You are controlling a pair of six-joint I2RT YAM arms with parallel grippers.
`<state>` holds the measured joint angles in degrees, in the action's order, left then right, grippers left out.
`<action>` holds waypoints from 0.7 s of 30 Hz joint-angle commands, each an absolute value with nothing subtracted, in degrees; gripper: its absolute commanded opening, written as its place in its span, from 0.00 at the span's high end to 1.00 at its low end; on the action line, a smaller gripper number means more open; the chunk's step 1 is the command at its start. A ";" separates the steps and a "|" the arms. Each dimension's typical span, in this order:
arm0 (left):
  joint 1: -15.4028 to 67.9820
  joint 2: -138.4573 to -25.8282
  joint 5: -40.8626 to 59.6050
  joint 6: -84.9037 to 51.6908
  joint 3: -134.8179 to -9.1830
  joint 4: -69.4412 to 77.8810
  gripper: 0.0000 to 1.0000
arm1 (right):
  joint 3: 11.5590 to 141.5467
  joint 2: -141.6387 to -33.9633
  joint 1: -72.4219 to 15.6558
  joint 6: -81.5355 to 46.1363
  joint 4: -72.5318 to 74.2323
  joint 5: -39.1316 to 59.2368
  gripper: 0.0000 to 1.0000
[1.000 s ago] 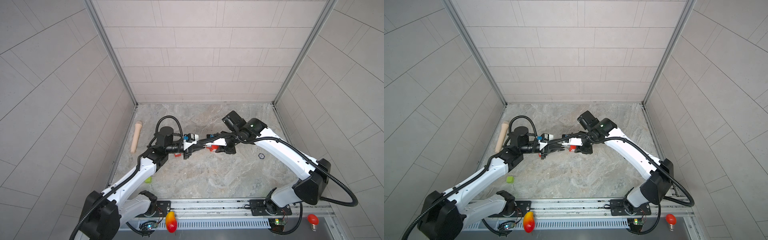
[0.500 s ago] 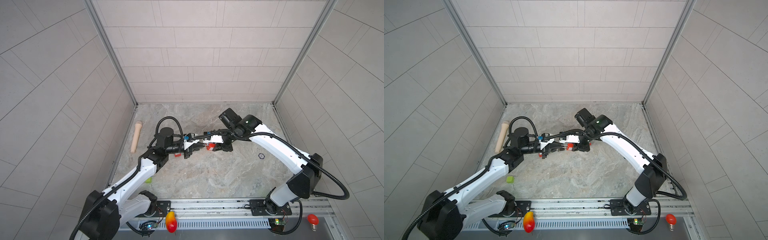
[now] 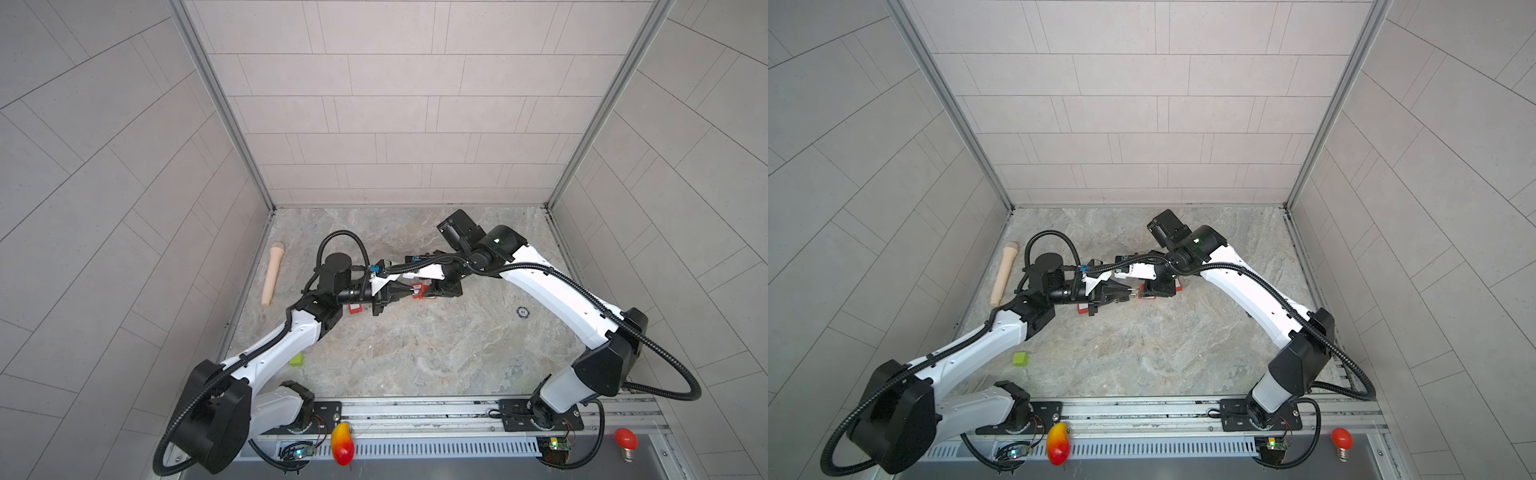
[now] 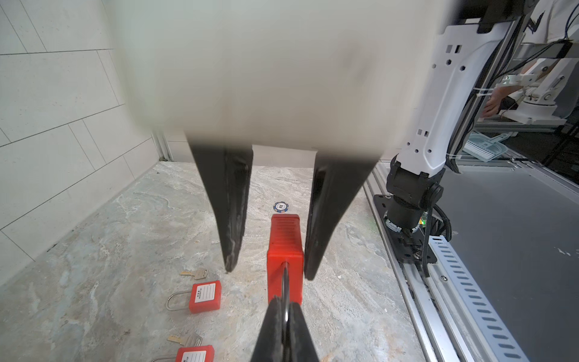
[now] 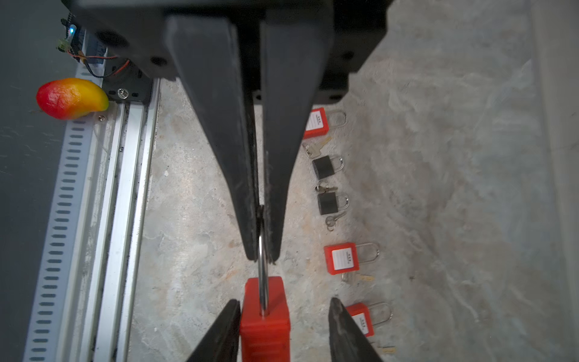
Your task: Lock with the key
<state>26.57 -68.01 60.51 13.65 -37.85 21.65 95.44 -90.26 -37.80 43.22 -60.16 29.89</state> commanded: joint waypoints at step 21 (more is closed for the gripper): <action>25.71 -68.58 67.43 5.20 -37.26 37.44 1.00 | 94.05 -87.15 -28.32 38.99 -73.99 39.07 0.67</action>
